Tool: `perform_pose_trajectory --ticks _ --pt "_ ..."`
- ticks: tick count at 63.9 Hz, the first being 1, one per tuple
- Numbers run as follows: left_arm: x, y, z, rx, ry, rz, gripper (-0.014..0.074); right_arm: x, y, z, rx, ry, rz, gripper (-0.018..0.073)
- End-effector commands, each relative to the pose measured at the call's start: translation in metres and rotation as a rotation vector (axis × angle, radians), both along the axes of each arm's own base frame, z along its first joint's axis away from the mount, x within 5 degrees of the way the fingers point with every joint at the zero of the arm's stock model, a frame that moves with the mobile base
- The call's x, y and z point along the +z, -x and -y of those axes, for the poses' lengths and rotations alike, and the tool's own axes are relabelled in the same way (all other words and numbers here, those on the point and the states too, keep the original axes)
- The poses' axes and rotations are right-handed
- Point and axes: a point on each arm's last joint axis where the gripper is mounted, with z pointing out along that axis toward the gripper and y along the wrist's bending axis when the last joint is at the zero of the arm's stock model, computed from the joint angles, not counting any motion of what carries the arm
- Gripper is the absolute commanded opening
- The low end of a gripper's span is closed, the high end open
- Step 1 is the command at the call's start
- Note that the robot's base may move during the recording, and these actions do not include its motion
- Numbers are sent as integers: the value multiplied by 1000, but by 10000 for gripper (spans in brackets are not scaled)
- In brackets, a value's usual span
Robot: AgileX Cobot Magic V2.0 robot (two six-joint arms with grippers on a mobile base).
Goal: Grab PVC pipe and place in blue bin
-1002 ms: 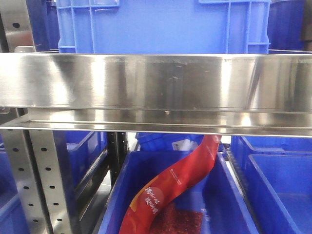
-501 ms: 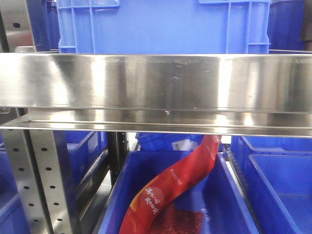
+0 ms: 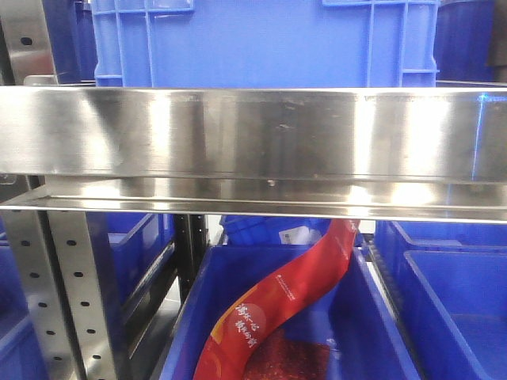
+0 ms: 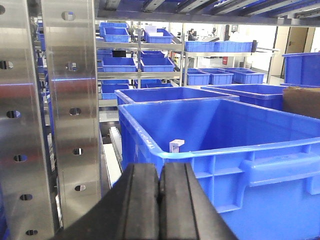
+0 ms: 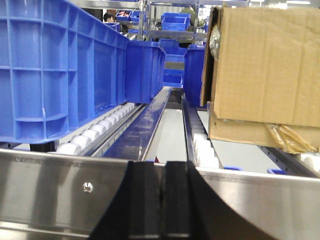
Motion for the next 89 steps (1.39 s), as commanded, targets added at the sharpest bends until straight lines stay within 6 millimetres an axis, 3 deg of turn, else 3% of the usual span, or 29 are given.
perform_pose_trajectory --ticks 1,76,89 --pt "2 2 -2 6 16 18 -111 0 2 0 -7 7 13 -168" --pt "2 2 -2 6 16 18 -111 2 2 0 -7 -5 34 -168" --pt "-20 2 -5 29 -33 -18 -111 2 2 0 -7 -5 34 -168"
